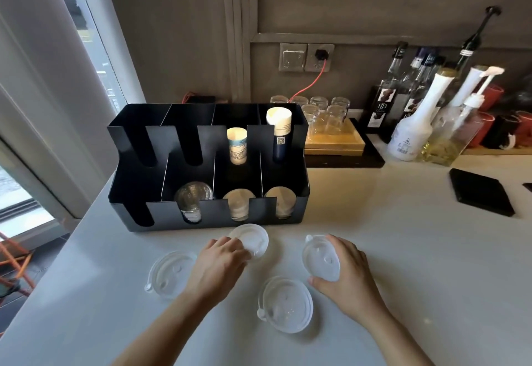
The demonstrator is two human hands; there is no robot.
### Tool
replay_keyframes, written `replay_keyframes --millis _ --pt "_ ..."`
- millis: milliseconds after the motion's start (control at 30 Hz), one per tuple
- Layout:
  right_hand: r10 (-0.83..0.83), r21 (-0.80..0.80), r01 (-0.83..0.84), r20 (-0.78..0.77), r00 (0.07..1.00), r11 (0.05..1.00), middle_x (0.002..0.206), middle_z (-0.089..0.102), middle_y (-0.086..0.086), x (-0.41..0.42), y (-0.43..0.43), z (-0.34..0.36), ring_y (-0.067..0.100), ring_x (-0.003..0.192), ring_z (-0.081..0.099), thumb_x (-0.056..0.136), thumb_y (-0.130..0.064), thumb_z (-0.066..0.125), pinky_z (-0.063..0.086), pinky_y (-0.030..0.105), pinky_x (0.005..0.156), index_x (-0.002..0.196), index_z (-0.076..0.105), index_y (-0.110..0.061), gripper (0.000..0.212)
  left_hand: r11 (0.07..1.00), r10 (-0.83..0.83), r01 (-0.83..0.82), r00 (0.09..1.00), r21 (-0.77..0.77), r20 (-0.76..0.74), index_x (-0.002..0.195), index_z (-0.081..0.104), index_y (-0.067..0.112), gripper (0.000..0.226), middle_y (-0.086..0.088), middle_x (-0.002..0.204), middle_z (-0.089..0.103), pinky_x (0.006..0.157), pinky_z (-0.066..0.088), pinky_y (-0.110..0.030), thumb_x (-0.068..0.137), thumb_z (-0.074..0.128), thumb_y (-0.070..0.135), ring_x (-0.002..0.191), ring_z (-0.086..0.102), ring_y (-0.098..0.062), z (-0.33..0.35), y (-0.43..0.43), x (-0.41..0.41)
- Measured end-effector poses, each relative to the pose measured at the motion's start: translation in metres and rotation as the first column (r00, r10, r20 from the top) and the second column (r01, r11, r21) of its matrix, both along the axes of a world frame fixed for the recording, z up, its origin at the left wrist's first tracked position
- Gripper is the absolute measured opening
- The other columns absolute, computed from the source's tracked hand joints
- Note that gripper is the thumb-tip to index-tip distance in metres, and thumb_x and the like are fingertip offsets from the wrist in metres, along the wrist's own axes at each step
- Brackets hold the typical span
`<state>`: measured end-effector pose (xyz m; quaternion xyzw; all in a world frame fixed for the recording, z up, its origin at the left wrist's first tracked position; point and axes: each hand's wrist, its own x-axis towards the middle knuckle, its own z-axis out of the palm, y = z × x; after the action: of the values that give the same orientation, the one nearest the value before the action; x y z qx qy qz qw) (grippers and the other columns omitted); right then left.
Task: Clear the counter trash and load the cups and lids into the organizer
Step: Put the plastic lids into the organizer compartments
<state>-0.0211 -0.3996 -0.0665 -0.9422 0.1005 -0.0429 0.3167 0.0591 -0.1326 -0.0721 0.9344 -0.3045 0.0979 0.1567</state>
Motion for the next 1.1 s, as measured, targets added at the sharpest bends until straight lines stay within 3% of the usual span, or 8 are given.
replay_keyframes --millis 100,167,267,400,533,733,867,1100 --pt "0.018 0.134 -0.021 0.028 0.999 0.991 0.147 0.039 -0.009 -0.001 0.004 0.017 0.015 0.134 0.036 0.071 -0.030 0.087 0.030 0.023 0.102 0.150 0.034 -0.024 0.095 0.938 0.149 -0.160 0.987 -0.308 -0.060 0.085 0.077 0.026 0.011 0.012 0.087 0.076 0.066 0.052 -0.030 0.085 0.079 0.015 0.075 0.070 -0.015 0.005 0.007 -0.008" --pt "0.054 0.177 -0.055 0.008 0.999 0.983 0.147 0.037 -0.013 -0.001 0.009 0.029 0.009 0.136 0.031 0.072 -0.034 0.086 0.028 0.020 0.100 0.153 0.029 -0.027 0.099 0.757 0.242 -0.366 0.927 -0.542 -0.288 0.081 0.074 0.036 0.014 0.020 0.084 0.076 0.067 0.054 -0.026 0.088 0.076 0.025 0.078 0.071 -0.001 0.012 0.011 -0.013" --pt "0.132 0.105 -0.131 -0.011 0.991 0.986 0.142 0.038 -0.019 0.003 0.020 0.051 0.004 0.134 0.025 0.072 -0.045 0.082 0.027 0.018 0.097 0.155 0.024 -0.032 0.102 0.556 0.105 -0.424 0.889 -0.715 -0.445 0.089 0.075 0.039 0.007 0.016 0.090 0.078 0.080 0.054 -0.015 0.087 0.072 0.034 0.089 0.073 0.001 0.030 0.008 -0.019" --pt "0.263 -0.021 -0.265 -0.052 0.963 0.964 0.147 0.033 -0.020 0.013 0.039 0.080 0.003 0.136 0.021 0.066 -0.059 0.071 0.027 0.018 0.098 0.154 0.014 -0.041 0.107 0.560 -0.020 -0.284 0.935 -0.778 -0.355 0.098 0.074 0.038 0.009 0.014 0.100 0.078 0.087 0.053 -0.016 0.092 0.068 0.041 0.099 0.073 -0.005 0.050 -0.009 -0.027" --pt "0.319 -0.005 -0.319 -0.032 0.947 0.948 0.139 0.029 -0.026 0.022 0.051 0.098 -0.001 0.129 0.034 0.062 -0.071 0.069 0.038 0.022 0.098 0.150 0.017 -0.046 0.106 0.614 -0.112 -0.211 0.931 -0.760 -0.348 0.103 0.075 0.030 0.016 0.010 0.102 0.078 0.089 0.057 -0.037 0.092 0.066 0.038 0.101 0.073 -0.014 0.047 -0.019 -0.035" --pt "0.138 0.174 -0.160 0.132 0.982 0.972 0.123 0.053 -0.020 0.028 0.061 0.097 0.003 0.109 0.054 0.063 -0.082 0.058 0.052 0.024 0.087 0.139 0.039 -0.041 0.088 0.344 -0.403 -0.356 0.780 -0.869 -0.479 0.111 0.074 0.014 0.027 -0.012 0.103 0.077 0.087 0.055 -0.030 0.092 0.067 0.031 0.099 0.072 -0.023 0.052 -0.021 -0.039" --pt "0.104 0.186 -0.134 0.166 0.981 0.973 0.116 0.056 -0.023 0.035 0.075 0.091 0.000 0.101 0.056 0.073 -0.087 0.046 0.044 0.009 0.073 0.131 0.046 -0.040 0.075 0.299 -0.470 -0.415 0.720 -0.859 -0.511 0.115 0.072 0.010 0.027 -0.017 0.105 0.076 0.091 0.054 -0.037 0.092 0.062 0.020 0.100 0.070 -0.032 0.055 -0.023 -0.036" --pt "0.124 0.082 -0.143 0.199 0.972 0.986 0.117 0.062 -0.020 0.042 0.087 0.093 0.007 0.104 0.052 0.073 -0.094 0.025 0.051 0.025 0.082 0.132 0.055 -0.036 0.088 0.257 -0.529 -0.404 0.701 -0.878 -0.478 0.117 0.069 0.009 0.037 -0.022 0.107 0.074 0.083 0.056 -0.035 0.085 0.080 0.023 0.094 0.071 -0.030 0.063 -0.028 -0.035"
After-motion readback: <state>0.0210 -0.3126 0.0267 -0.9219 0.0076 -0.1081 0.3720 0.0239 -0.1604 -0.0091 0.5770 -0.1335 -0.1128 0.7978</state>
